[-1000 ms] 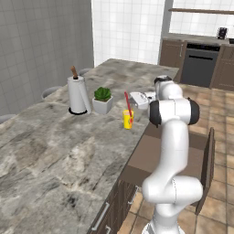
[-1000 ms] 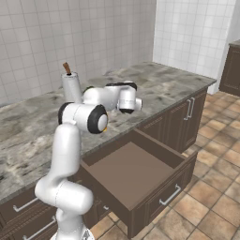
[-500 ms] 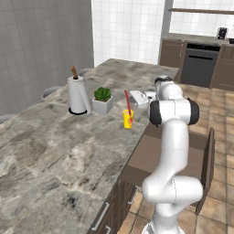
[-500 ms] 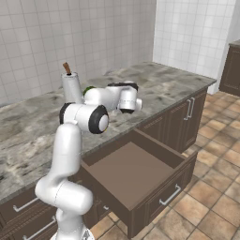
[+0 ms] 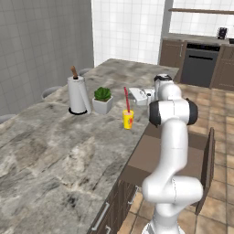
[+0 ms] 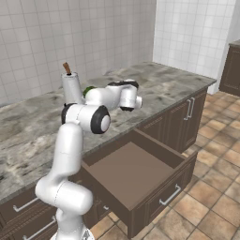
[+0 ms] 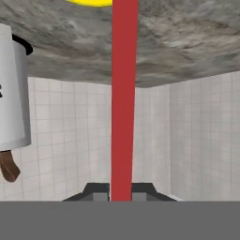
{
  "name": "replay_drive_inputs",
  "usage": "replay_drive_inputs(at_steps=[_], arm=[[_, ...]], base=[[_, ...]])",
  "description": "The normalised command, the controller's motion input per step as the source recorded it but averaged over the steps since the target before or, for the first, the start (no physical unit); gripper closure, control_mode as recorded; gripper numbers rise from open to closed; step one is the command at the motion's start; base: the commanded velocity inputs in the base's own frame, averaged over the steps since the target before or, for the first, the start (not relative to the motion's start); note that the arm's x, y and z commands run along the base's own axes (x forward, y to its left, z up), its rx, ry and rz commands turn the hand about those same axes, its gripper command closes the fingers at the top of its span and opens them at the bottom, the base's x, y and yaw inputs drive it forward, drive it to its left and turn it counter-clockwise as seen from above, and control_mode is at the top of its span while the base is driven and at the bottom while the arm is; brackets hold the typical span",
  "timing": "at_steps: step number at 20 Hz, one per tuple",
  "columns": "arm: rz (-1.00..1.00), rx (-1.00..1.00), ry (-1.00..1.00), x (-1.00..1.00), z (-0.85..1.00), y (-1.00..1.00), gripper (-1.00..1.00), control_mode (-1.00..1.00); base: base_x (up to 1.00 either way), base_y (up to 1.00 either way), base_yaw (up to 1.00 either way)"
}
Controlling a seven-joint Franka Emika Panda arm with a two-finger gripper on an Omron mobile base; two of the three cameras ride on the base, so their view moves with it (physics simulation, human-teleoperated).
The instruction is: Pick up the straw from the right drawer and put it inside the smoothie cup.
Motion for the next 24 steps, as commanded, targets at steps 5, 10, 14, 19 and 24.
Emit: replay_drive_inputs(at_steps=[5,10,14,19,24], arm=[[0.0,0.03,0.0,0.04,-0.03,0.0,1.0,-1.0],[0.01,0.0,0.0,0.28,-0.39,0.0,1.0,-1.0],[0.02,0.0,0.0,0.3,-0.33,0.0,1.0,-1.0],[0.02,0.0,0.0,0.28,-0.14,-0.02,1.0,-1.0],[0.01,0.02,0.0,0.06,-0.01,-0.19,1.0,-1.0]], base=[[0.0,0.0,0.0],[0.0,0.0,0.0],[0.0,0.0,0.0],[0.0,0.0,0.0],[0.0,0.0,0.0]])
